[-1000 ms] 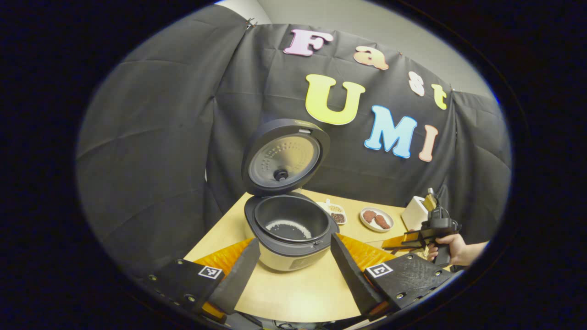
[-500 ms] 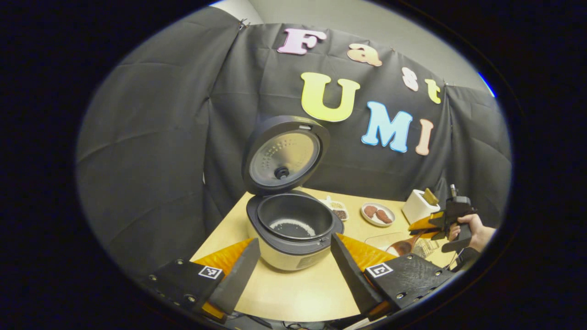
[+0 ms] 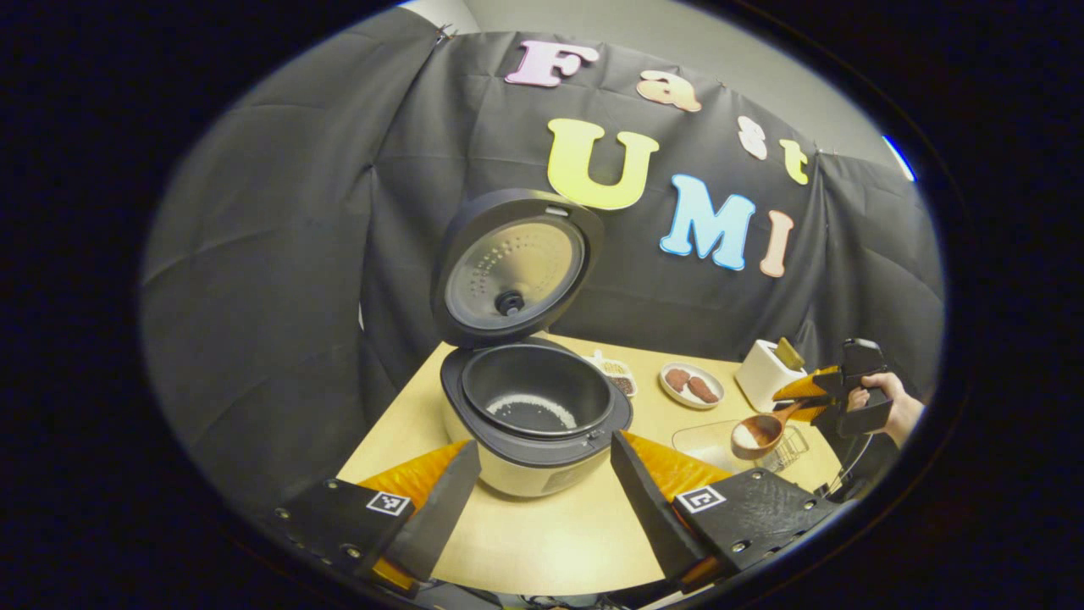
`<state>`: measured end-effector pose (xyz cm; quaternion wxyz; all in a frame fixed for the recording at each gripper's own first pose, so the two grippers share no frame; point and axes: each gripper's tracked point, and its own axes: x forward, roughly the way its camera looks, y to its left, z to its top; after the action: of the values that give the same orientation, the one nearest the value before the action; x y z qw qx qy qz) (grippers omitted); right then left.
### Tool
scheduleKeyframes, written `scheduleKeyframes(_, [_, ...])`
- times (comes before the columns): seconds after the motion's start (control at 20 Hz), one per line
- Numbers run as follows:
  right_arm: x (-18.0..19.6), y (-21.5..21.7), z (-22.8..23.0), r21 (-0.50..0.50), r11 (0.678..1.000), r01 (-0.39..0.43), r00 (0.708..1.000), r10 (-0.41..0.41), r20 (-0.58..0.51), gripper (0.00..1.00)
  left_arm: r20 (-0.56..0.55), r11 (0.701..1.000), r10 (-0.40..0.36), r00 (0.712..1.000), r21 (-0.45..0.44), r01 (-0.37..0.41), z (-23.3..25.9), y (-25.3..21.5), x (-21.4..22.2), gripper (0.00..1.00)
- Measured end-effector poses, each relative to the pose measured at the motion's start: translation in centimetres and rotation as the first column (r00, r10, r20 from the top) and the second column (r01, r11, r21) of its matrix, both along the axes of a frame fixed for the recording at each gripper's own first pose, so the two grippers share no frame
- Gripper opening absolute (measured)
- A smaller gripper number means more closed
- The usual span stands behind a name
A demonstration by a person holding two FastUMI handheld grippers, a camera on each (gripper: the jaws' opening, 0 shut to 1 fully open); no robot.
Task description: Close the left gripper, press the button to open the rice cooker; take a wooden spoon from the chopstick holder with the right hand, scoop a spoonful of rice and pour it into the rice cooker, then put the wooden spoon back into the chopstick holder.
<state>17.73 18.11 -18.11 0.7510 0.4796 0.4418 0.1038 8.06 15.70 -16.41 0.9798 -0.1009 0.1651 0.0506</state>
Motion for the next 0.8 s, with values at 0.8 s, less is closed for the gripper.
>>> scheduleKeyframes(0.8, [3.3, 13.0, 9.9, 0.193, 0.966, -0.174, 0.984, 0.163, 0.070, 0.20, -0.011, 0.986, 0.155, 0.988, -0.052, -0.156, -1.6, 5.2, -2.6, 0.98])
